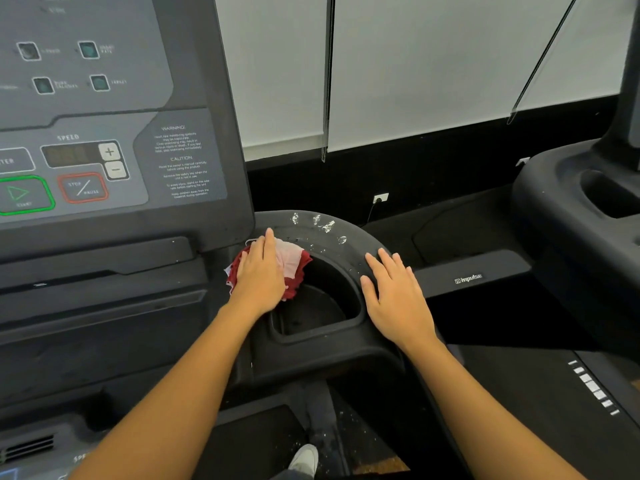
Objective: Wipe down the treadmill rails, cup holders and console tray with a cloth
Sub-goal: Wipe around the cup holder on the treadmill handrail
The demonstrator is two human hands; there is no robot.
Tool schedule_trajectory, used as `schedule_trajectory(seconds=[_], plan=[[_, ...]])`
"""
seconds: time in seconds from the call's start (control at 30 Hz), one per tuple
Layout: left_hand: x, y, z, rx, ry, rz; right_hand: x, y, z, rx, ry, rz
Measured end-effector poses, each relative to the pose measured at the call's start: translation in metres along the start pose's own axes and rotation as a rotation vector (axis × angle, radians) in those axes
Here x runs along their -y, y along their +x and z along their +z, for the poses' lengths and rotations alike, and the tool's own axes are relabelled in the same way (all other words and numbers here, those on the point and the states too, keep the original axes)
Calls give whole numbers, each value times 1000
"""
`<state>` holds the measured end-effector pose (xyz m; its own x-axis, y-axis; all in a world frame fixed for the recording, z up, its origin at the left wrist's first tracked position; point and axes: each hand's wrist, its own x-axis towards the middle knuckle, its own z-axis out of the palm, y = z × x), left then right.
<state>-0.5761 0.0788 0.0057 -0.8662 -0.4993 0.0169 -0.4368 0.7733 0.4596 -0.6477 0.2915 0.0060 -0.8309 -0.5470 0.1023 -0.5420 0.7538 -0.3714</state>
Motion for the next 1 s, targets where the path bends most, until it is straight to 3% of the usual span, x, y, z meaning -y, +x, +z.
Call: schedule_trajectory(seconds=[0.2,0.73,1.0], plan=[[2,24,-8,113,52,30,0,0,-1,17,37,9],[-28,64,-13,115,3,-132,1,1,1,22,64,29],[-17,56,-12,183,31,-62,1,2,0,29,66,32]])
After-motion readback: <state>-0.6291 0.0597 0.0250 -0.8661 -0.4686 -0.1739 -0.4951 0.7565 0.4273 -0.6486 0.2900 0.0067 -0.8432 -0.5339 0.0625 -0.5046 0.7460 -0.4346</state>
